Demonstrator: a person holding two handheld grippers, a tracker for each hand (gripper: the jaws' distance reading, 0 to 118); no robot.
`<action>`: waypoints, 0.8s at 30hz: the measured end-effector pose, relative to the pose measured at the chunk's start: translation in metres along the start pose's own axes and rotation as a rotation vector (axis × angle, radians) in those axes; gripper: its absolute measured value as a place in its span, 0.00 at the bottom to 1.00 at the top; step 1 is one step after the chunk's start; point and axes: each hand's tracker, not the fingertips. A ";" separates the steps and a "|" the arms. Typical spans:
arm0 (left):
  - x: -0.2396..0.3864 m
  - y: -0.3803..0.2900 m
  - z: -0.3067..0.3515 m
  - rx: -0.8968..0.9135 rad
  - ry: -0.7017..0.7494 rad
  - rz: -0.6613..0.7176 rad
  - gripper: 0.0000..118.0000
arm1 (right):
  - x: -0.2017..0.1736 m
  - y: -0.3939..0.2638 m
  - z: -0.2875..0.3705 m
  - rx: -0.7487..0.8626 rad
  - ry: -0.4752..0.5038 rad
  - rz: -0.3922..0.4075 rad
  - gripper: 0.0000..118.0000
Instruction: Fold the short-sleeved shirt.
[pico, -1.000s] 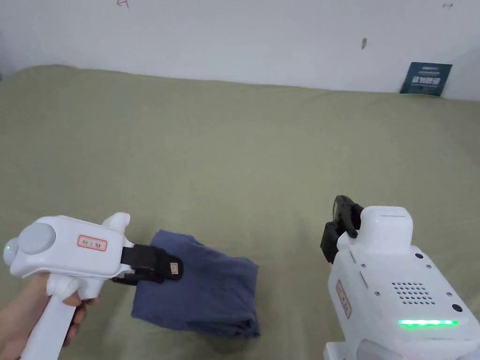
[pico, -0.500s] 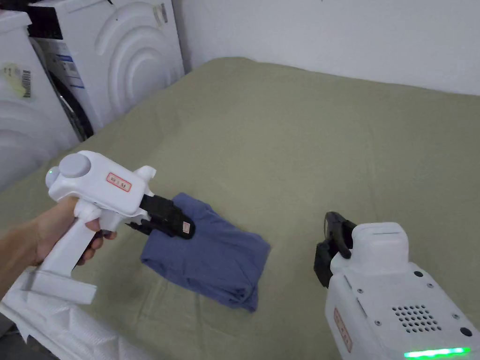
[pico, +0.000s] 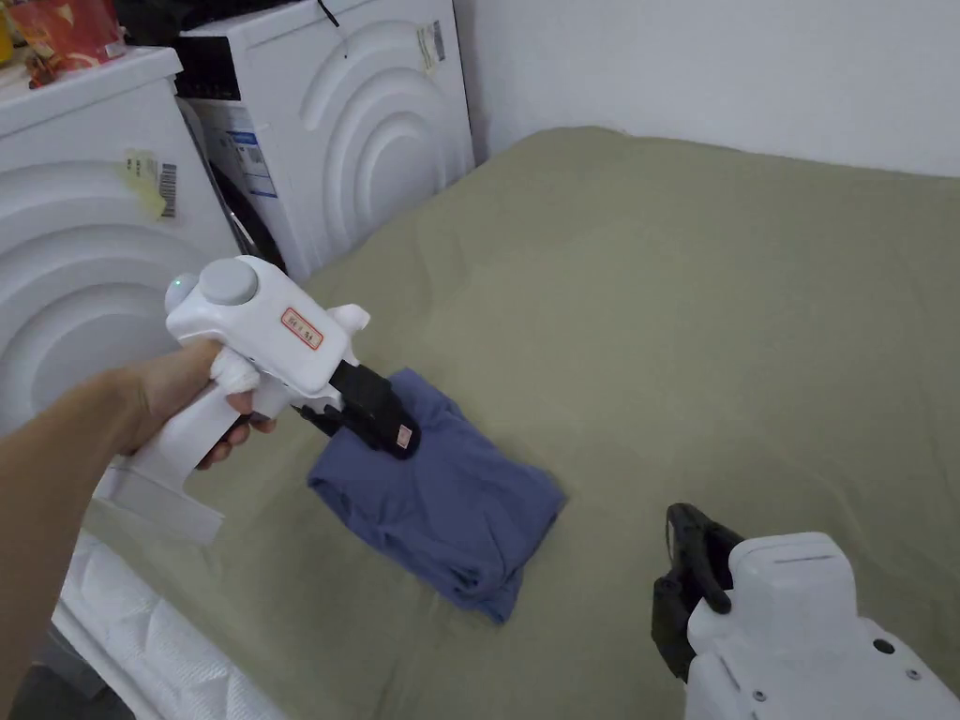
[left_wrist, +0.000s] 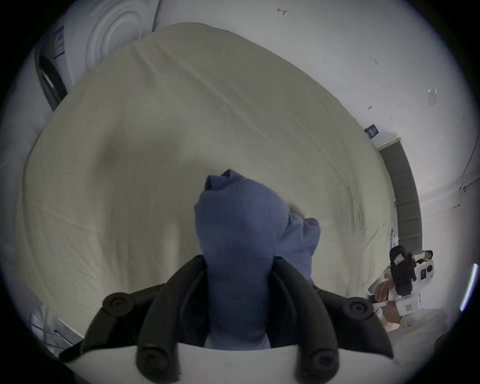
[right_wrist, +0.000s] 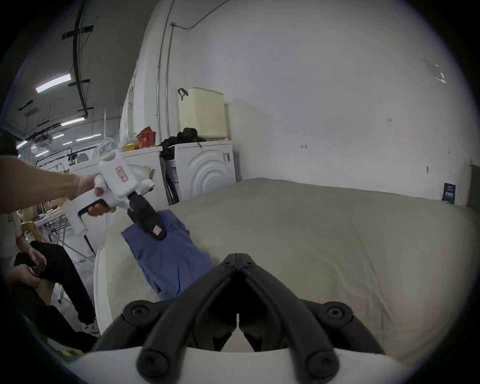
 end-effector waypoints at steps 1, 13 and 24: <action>0.001 0.002 -0.002 -0.002 0.000 0.002 0.27 | 0.000 -0.002 0.000 -0.003 0.006 -0.007 0.00; 0.019 -0.017 0.033 0.135 0.156 -0.055 0.98 | 0.001 0.008 0.002 -0.024 0.022 -0.020 0.00; 0.157 -0.067 0.090 0.594 0.215 -0.124 0.01 | 0.036 0.059 0.079 0.028 -0.025 -0.002 0.00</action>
